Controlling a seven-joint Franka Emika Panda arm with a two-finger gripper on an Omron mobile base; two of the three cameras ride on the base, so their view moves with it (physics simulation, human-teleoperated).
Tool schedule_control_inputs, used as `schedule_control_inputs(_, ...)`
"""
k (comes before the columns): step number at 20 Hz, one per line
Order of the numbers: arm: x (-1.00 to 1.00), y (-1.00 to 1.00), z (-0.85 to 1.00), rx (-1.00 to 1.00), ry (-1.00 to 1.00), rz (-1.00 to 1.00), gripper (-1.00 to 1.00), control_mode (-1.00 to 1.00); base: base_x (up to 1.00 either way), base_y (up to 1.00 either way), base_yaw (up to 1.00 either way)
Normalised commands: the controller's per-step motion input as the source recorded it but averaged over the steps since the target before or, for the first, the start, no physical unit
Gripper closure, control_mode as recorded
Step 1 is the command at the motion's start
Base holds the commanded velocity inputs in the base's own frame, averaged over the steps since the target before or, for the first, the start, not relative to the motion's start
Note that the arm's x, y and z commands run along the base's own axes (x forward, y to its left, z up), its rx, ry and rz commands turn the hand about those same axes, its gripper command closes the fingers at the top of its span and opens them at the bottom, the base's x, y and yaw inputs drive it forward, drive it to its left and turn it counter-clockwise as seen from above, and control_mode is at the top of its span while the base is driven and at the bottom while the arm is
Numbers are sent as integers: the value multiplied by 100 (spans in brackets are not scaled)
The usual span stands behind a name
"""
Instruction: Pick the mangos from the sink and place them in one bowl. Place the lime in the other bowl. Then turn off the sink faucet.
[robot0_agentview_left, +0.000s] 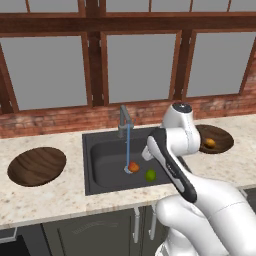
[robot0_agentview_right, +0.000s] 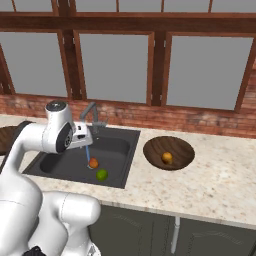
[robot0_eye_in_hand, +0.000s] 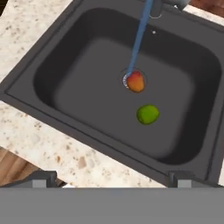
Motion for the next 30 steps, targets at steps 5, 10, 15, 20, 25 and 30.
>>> schedule_control_inputs(5,15,14,-46,0,16,4,-100,-100,0,0,0)
schedule_control_inputs(10,16,7,-38,0,14,2,-100,-100,0,0,0)
schedule_control_inputs(15,11,2,-30,0,12,0,-100,-100,0,0,0)
schedule_control_inputs(20,19,3,-26,0,8,0,-100,-100,0,0,0)
schedule_control_inputs(25,18,0,-22,0,4,0,-100,-100,0,0,0)
schedule_control_inputs(30,15,0,-18,0,0,0,-100,-100,0,0,0)
